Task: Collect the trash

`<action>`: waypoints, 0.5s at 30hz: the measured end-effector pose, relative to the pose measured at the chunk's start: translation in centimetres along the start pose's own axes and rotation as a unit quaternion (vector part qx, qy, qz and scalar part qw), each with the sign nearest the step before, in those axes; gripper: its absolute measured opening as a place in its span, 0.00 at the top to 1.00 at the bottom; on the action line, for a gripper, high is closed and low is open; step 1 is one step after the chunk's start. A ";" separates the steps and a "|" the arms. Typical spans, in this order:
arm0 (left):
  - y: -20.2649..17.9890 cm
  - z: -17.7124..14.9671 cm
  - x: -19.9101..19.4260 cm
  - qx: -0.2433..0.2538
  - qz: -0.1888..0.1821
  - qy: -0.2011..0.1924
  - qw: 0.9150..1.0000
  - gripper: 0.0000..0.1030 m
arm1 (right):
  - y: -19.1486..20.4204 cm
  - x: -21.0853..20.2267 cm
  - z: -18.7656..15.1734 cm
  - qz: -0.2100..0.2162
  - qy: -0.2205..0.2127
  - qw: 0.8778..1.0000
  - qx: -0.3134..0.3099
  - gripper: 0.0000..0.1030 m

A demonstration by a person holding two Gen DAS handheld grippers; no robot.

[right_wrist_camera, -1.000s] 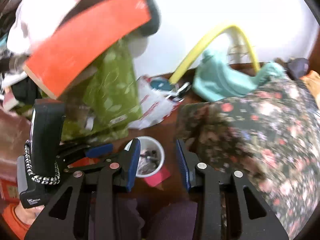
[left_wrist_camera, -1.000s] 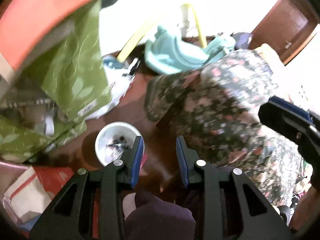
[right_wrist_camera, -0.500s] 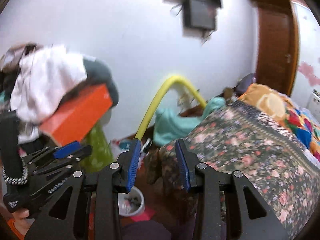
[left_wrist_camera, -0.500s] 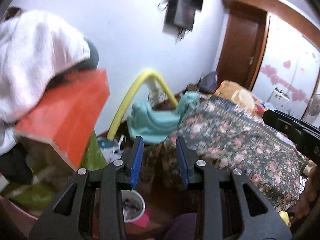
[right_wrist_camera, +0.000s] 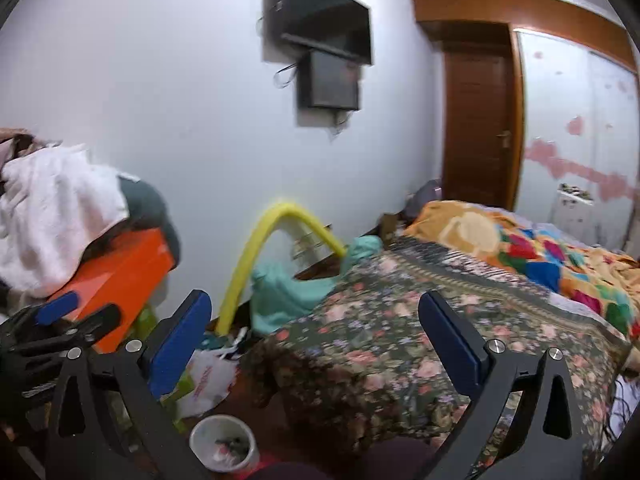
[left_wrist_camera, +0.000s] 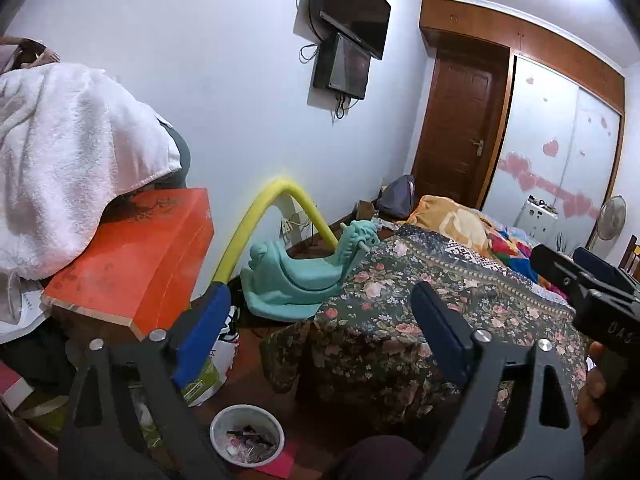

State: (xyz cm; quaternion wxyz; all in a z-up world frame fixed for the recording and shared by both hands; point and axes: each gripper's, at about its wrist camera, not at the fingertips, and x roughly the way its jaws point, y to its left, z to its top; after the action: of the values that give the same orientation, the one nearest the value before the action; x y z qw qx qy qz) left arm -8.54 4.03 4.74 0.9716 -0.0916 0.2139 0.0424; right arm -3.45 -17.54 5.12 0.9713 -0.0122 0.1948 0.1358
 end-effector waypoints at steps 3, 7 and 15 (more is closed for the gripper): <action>0.2 -0.1 -0.3 0.002 -0.001 0.002 1.000 0.10 | 0.1 0.2 -0.2 -0.004 0.011 1.000 -0.005 0.00; 0.2 -0.3 -0.7 0.009 0.005 0.002 1.000 0.10 | 0.1 0.0 -0.5 0.007 0.020 1.000 0.000 0.00; 0.2 -0.6 -0.8 0.015 0.004 0.007 1.000 0.10 | 0.1 -0.1 -0.5 0.021 0.026 0.999 0.005 0.00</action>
State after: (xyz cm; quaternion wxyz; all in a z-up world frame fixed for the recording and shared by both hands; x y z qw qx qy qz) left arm -9.52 4.04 4.45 0.9713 -0.0764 0.2213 0.0424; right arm -3.79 -17.50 4.68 0.9628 -0.0066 0.2212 0.1551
